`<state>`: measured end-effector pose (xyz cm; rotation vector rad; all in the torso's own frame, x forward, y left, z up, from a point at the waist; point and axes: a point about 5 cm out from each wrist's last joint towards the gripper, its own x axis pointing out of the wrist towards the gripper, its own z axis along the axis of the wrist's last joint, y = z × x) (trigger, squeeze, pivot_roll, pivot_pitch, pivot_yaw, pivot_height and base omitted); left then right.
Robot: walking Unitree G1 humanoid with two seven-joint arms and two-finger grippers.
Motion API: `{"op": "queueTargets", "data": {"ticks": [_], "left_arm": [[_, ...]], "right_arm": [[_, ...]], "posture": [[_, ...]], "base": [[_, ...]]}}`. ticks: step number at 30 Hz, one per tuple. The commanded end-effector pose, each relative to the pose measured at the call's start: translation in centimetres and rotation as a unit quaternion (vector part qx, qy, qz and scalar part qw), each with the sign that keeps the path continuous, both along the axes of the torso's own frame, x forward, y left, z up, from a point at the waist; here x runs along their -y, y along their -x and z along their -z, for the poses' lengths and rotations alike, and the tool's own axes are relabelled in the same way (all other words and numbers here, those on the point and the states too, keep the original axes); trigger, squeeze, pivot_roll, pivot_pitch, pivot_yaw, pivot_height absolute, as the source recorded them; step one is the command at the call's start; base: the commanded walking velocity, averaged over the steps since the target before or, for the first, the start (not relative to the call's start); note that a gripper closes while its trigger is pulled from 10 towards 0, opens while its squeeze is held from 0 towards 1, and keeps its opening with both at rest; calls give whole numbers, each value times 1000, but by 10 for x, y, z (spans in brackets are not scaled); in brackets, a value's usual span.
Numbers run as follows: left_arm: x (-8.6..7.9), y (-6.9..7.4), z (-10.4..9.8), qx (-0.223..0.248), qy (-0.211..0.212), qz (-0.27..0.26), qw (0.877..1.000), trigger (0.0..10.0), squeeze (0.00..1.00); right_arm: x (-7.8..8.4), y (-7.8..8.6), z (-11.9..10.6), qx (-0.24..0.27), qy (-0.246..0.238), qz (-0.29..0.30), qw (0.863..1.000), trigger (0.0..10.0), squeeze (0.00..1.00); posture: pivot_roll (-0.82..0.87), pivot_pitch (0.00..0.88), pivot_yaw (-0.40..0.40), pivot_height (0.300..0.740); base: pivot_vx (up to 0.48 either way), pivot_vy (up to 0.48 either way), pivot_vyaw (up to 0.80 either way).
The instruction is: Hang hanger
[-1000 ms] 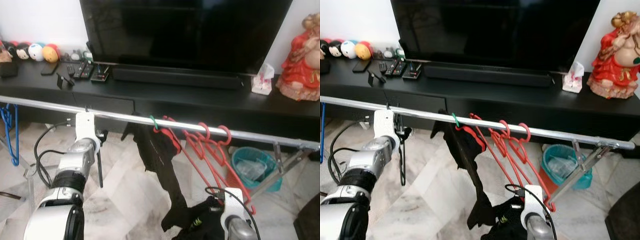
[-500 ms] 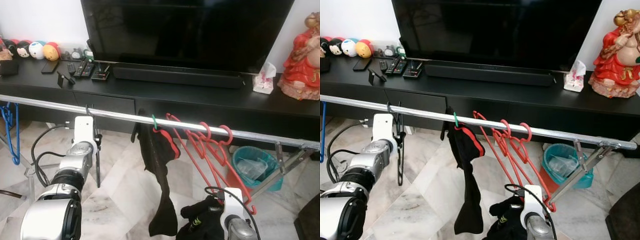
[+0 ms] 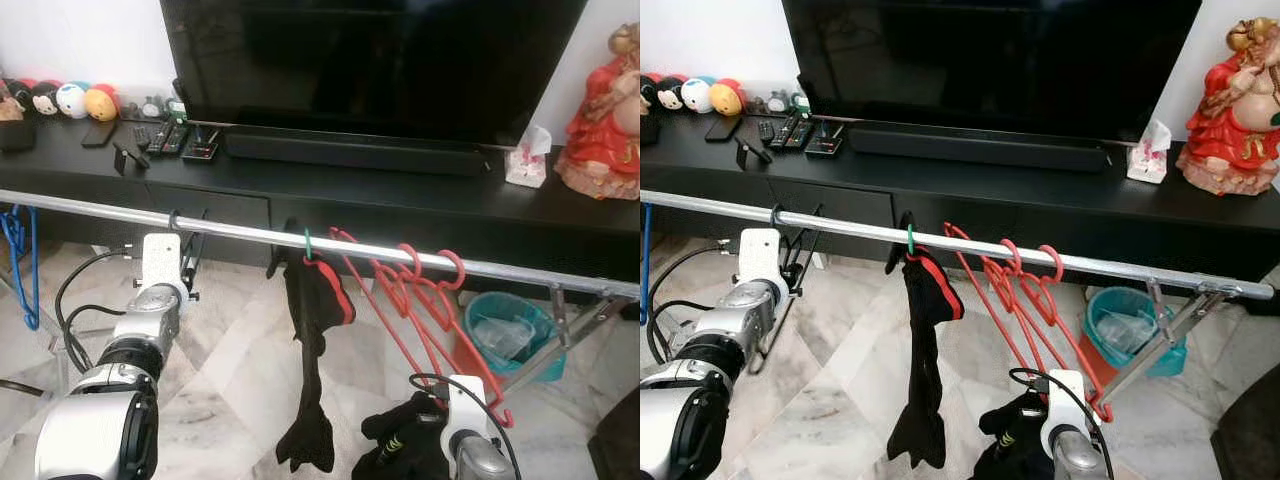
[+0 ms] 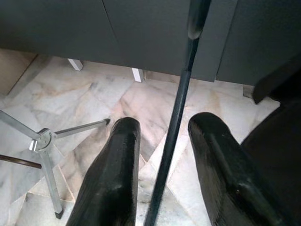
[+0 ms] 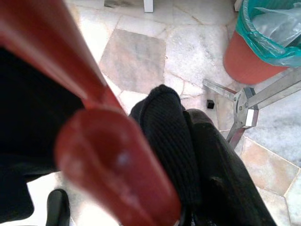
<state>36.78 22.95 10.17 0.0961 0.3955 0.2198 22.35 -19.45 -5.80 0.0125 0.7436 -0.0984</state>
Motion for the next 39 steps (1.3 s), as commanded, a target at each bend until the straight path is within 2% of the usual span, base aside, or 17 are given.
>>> {"op": "queueTargets", "data": {"ticks": [1,14,33,34,39], "left_arm": [[-3,-1,-2,4,1,-2,1000,0,0],[-8,2,1,9,29,2,1000,0,0],[-8,4,3,17,31,3,999,157,0],[-6,4,4,20,33,13,999,10000,0],[-1,6,10,3,27,36,999,10000,0]], "right_arm": [[3,-3,-2,9,1,5,1000,10000,0],[4,-2,-2,8,2,4,1000,10000,0],[5,-2,-2,7,3,4,1000,10000,0],[4,-2,-2,7,3,4,1000,10000,0],[4,-2,-2,7,3,4,1000,10000,0]], "posture": [[57,0,-33,740],[55,0,-36,740],[61,0,-40,740],[61,0,-41,740],[59,0,-40,740]], "base": [[0,0,0],[0,0,0],[0,0,0],[0,0,0],[0,0,0]]}}
